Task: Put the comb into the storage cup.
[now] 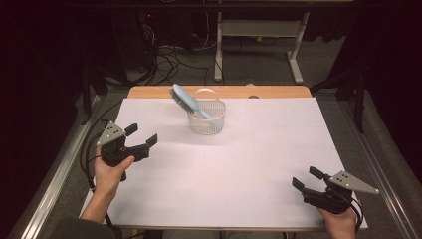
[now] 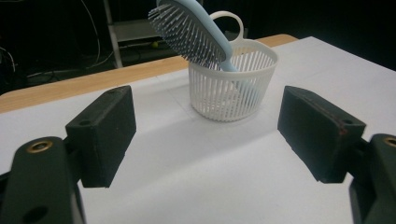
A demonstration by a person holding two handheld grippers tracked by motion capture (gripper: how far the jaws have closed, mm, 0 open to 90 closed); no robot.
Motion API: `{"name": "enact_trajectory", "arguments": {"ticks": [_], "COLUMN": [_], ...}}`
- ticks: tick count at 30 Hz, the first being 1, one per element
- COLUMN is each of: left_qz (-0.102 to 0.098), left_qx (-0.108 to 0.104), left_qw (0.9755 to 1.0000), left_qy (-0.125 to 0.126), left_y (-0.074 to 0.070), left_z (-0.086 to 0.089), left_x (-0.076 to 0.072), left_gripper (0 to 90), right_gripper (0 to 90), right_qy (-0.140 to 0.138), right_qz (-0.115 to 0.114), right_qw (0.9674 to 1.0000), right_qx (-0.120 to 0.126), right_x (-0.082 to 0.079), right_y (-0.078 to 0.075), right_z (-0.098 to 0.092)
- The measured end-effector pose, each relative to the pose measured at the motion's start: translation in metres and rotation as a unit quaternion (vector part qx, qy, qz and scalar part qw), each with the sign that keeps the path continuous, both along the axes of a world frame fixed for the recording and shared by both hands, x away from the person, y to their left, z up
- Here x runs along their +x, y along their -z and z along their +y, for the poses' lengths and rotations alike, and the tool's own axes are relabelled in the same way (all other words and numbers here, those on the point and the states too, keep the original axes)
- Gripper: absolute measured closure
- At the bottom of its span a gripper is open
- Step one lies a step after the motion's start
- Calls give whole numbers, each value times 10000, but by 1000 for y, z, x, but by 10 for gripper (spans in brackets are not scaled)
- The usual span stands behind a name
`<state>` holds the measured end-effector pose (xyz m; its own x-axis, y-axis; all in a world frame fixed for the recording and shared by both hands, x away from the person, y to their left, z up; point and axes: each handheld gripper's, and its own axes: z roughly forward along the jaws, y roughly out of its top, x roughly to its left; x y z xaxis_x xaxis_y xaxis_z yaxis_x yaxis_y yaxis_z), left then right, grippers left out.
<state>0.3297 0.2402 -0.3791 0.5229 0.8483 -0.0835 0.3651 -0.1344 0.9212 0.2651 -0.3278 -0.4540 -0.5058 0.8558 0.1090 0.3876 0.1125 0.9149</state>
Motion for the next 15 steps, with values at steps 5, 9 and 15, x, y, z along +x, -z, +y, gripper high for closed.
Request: {"name": "enact_trajectory", "arguments": {"ticks": [5, 9, 15], "left_qz": [12, 13, -1], "left_qx": [-26, -21, -27], "left_qw": [10000, 10000, 10000], "left_qy": [-20, -20, -19], "left_y": [2, 3, 5], "left_z": [3, 4, 5], "left_x": [-3, -4, -7], "left_gripper": [204, 204, 204], "right_gripper": [223, 223, 223], "right_qy": [-1, 2, 5], "right_qz": [0, -2, -2], "right_qw": [10000, 10000, 10000], "right_qx": [-1, 2, -3], "right_x": [0, 0, 0], "right_y": [0, 0, 0], "right_z": [0, 0, 0]}}
